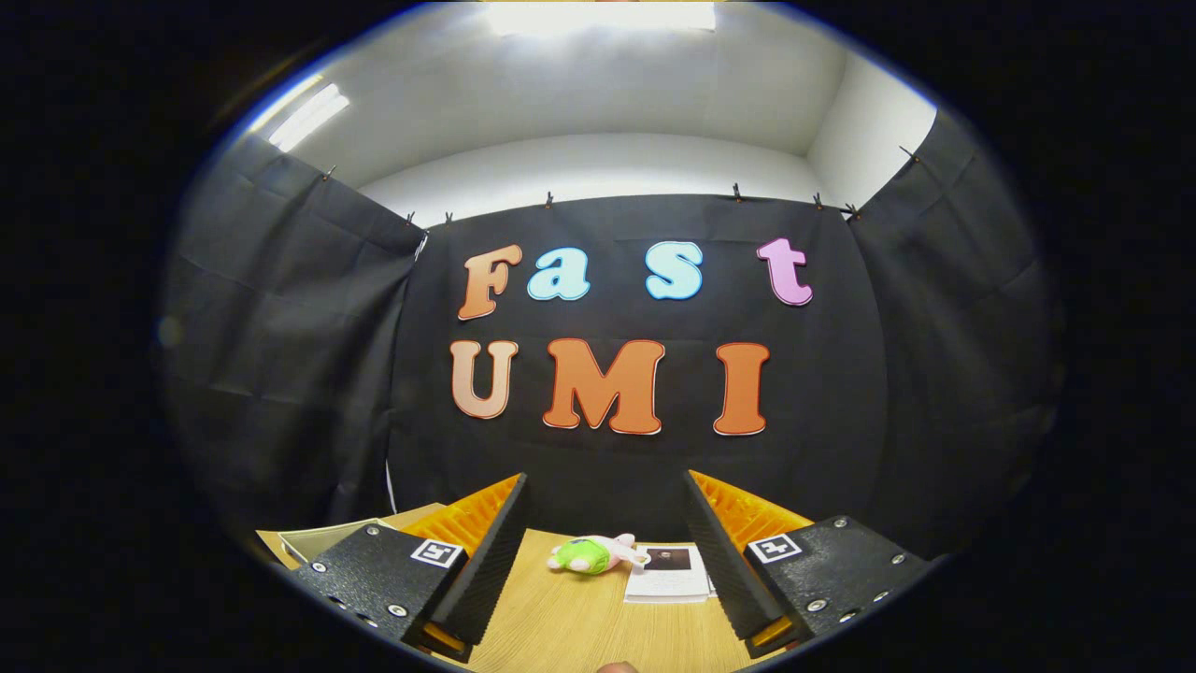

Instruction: Open the storage box then place both shoes into the box .Put the left shoe in first, then the right shoe, with the right side of both shoes facing outward in a uniform manner.

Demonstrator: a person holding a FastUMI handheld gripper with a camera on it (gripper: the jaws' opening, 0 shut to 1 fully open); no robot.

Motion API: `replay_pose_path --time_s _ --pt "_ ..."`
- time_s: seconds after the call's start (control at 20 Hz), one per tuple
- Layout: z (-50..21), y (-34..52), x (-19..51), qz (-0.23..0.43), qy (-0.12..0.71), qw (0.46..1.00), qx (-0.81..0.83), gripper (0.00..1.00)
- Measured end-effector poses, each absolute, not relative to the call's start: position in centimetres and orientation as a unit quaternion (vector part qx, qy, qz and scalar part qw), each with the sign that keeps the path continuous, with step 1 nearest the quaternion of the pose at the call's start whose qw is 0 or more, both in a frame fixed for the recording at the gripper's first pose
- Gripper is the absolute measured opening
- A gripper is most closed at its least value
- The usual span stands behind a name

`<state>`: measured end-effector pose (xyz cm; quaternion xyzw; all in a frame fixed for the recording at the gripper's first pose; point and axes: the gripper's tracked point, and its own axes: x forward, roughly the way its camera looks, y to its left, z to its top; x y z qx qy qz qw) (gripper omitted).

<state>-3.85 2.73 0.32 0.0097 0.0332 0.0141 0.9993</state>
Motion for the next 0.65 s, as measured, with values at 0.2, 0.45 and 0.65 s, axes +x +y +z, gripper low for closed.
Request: replay_pose_path --time_s 0.2,0.45,0.65 --pt "0.26 2.17 -3.34 -0.004 0.035 0.999 0.016 0.95" --pt "0.51 2.27 -3.01 -0.006 0.034 0.999 0.018 0.95" --pt "0.64 2.37 -2.95 -0.004 0.037 0.999 0.015 0.95"
